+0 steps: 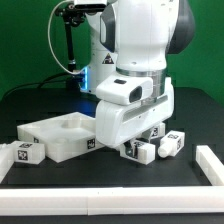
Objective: Assemble one leg
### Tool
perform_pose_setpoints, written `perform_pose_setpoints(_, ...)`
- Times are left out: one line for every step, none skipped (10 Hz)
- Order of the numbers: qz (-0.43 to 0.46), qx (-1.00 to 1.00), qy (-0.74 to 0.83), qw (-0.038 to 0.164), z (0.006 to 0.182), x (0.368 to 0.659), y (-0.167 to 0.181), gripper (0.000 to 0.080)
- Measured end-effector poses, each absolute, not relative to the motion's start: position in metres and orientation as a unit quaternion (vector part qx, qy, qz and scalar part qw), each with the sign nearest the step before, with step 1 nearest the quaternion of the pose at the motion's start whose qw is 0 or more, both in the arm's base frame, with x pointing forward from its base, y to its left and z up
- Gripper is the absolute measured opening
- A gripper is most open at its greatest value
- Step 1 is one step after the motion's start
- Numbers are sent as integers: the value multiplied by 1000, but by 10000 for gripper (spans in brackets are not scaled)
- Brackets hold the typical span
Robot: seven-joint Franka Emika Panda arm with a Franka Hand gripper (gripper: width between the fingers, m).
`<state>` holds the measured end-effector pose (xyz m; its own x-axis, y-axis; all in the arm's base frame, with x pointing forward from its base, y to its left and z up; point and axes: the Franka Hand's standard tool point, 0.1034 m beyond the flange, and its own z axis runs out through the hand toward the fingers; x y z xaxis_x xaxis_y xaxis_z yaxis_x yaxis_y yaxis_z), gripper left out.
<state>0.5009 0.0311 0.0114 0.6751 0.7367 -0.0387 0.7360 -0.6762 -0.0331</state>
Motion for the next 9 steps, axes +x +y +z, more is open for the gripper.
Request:
perform_pose_setpoints(24, -915, -402, 7, 12, 501, 31, 281)
perform_pose_setpoints(26, -915, -402, 5, 23, 503, 30, 281)
perform_pose_setpoints(33, -924, -381, 3, 36, 500, 32, 281)
perform_pose_setpoints(45, -937, -346, 0, 49, 491, 43, 281)
perform_pose_setpoints(42, -945, -323, -4, 62, 481, 62, 281)
perform_pose_setpoints(39, -954, -298, -8, 70, 471, 85, 281)
perform_pose_setpoints(34, -960, -276, -10, 78, 461, 114, 281)
perform_pose_setpoints(32, -958, -284, -10, 79, 460, 122, 281)
perform_pose_setpoints(34, -959, -281, -10, 77, 460, 120, 282)
